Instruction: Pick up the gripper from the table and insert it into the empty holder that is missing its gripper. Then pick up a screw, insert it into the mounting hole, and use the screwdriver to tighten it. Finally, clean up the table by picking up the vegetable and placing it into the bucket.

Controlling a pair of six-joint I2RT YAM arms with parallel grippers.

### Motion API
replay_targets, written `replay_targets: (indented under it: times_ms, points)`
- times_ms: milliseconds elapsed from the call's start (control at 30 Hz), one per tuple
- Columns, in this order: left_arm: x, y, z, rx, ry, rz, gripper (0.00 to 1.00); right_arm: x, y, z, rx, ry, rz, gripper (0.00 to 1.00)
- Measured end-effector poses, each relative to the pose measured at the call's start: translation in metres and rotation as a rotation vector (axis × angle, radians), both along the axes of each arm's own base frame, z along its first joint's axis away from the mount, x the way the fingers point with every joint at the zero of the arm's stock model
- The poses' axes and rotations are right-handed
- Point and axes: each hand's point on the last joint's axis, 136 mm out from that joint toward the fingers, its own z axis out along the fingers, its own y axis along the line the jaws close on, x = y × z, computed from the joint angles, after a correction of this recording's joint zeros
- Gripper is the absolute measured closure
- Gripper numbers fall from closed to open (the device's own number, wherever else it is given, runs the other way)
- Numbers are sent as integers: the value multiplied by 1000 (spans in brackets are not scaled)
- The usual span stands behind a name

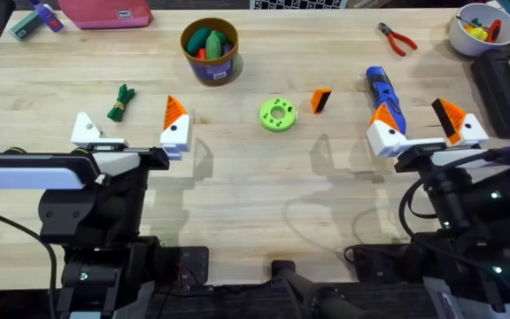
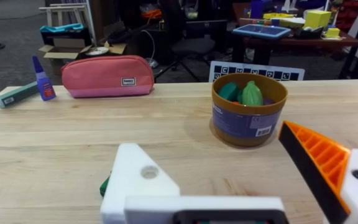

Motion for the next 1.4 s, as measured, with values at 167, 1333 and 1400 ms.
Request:
replay_targets:
  times_ms: [167, 1333, 1400]
  points:
    - [0, 0, 0, 0, 0, 0, 25, 0, 0, 0, 0, 2, 0, 8]
    - [37, 9, 83, 49, 598, 41, 21, 9, 3, 110, 9, 545, 17, 8]
    - [44, 9, 73, 51, 683, 38, 21, 13, 3, 104, 10, 609, 17, 8]
